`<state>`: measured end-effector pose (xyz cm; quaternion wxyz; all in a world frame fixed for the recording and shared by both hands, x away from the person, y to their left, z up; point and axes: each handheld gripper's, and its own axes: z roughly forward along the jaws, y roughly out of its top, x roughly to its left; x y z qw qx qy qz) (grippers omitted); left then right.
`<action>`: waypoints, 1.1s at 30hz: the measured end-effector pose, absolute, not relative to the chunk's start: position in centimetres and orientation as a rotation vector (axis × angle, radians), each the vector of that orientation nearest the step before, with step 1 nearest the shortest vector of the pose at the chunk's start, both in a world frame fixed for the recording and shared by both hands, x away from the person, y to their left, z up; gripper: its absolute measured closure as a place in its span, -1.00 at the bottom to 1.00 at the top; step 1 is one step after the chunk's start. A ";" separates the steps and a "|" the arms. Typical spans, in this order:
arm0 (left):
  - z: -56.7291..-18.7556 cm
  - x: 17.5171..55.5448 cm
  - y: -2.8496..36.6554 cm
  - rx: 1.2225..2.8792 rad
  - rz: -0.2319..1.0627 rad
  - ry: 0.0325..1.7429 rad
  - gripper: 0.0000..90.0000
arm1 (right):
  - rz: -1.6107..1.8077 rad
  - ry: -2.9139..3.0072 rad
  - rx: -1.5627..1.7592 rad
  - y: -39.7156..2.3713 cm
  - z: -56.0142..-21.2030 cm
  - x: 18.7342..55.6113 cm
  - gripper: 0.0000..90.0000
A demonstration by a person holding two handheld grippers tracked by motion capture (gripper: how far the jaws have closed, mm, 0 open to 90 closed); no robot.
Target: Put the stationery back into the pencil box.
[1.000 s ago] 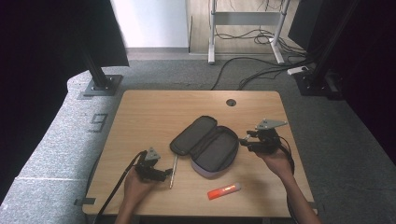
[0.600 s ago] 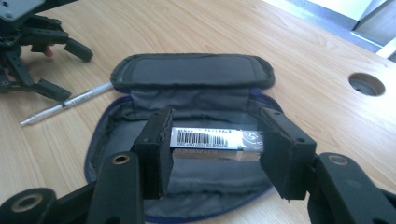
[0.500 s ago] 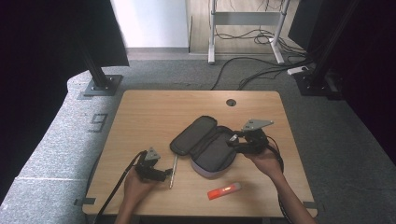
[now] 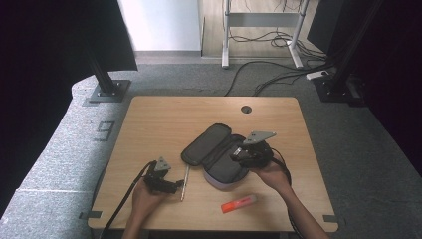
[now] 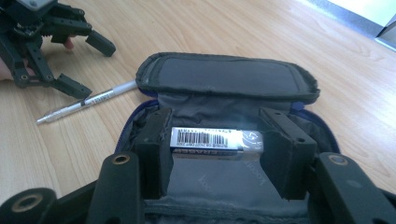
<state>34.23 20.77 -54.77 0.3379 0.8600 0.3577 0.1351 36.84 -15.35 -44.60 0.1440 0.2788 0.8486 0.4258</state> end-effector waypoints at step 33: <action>-54.8 34.2 20.8 2.241 0.353 0.931 -0.80 | 1.081 2.527 0.910 -14.8 -51.2 39.6 0.03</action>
